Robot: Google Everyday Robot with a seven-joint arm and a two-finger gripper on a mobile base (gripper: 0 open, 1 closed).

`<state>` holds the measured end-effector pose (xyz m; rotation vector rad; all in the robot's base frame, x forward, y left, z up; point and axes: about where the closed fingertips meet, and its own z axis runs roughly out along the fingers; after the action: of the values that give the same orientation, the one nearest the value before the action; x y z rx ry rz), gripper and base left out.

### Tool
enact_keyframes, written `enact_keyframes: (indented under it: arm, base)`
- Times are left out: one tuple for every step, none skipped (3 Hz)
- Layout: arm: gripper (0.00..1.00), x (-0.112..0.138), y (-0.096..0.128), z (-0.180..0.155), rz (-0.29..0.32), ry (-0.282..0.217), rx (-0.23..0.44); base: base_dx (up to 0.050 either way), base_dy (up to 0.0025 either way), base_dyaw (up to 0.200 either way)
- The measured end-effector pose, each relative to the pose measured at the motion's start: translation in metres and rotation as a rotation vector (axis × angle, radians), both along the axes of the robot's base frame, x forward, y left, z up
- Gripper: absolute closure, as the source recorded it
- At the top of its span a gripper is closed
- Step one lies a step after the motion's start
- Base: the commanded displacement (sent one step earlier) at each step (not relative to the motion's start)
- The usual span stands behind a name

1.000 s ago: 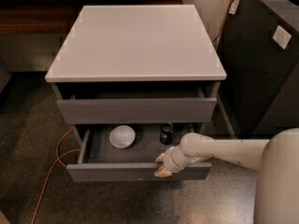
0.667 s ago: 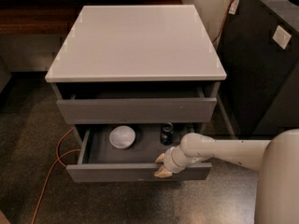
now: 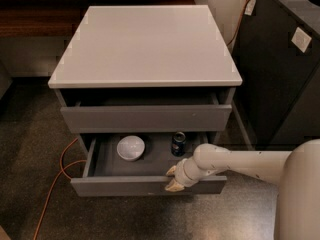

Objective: Pick pepsi can from middle drawer and place on counter

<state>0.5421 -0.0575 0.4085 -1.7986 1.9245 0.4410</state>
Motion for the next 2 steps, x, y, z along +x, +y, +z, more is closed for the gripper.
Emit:
enact_keyframes:
  arm:
    - [1.00, -0.0001, 0.0000, 0.0000, 0.000, 0.000, 0.000]
    - [1.00, -0.0002, 0.0001, -0.0001, 0.000, 0.000, 0.000]
  base:
    - [0.000, 0.00000, 0.000]
    - [0.000, 0.00000, 0.000]
